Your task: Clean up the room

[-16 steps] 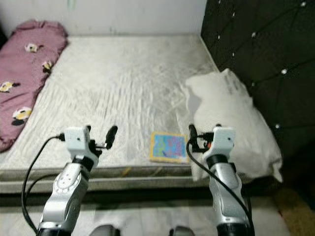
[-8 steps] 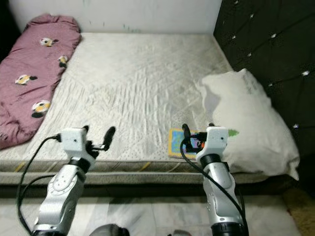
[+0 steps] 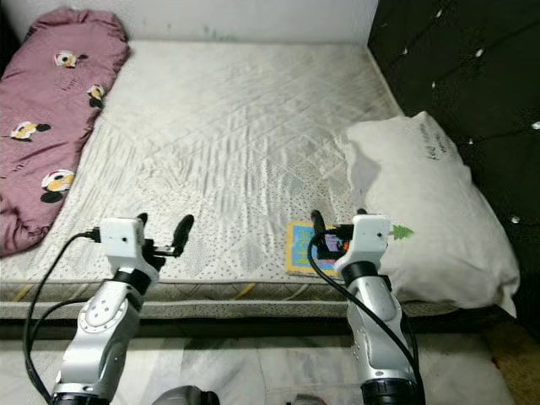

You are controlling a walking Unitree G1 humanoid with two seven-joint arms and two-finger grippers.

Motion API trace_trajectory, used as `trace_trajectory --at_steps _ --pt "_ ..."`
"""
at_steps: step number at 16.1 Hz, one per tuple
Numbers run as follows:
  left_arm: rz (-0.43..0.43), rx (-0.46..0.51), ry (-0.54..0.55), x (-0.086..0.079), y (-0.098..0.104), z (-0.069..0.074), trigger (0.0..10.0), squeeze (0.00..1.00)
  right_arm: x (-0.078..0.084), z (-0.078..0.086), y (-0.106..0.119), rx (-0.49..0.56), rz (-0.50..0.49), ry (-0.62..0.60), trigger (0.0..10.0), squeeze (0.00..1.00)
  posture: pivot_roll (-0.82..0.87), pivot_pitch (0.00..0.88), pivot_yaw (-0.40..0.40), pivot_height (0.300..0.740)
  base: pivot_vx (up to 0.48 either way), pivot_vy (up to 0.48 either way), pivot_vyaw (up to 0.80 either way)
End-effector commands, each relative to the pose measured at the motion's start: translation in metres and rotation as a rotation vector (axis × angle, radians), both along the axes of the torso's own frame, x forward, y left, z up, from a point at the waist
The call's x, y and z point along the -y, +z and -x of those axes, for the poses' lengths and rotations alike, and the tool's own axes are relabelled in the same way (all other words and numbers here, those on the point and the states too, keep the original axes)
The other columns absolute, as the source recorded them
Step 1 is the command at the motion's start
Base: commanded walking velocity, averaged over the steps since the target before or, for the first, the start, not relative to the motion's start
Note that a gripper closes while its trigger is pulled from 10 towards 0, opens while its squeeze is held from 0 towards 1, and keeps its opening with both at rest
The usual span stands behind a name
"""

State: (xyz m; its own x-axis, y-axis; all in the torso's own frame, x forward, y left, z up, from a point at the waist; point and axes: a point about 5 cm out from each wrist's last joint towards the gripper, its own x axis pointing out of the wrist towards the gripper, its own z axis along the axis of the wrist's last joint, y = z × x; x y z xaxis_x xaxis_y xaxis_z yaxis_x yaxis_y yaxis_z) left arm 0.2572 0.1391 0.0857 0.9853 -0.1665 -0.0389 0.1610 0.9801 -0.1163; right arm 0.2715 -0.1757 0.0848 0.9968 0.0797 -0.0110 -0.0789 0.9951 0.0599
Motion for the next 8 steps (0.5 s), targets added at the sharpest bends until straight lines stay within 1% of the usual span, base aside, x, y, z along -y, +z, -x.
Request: trace_trajectory --at_steps 1,4,8 --pt "-0.001 0.011 -0.006 0.0021 0.0023 0.0009 10.0 0.00 0.0023 0.0013 0.0001 -0.002 0.007 -0.003 10.0 0.00 -0.03 0.040 0.010 0.740 0.300 0.000 0.00" --pt "-0.002 0.008 -0.004 0.0023 0.0018 0.0017 10.0 0.00 0.0027 0.0025 -0.0002 -0.004 0.010 -0.003 10.0 0.00 -0.03 0.045 0.009 0.740 0.292 0.000 0.00" --pt "0.000 -0.001 0.012 0.0032 0.0008 0.0025 10.0 0.00 0.0031 0.0031 -0.0005 -0.007 0.012 -0.002 10.0 0.00 -0.03 0.049 0.006 0.740 0.000 0.000 0.00"
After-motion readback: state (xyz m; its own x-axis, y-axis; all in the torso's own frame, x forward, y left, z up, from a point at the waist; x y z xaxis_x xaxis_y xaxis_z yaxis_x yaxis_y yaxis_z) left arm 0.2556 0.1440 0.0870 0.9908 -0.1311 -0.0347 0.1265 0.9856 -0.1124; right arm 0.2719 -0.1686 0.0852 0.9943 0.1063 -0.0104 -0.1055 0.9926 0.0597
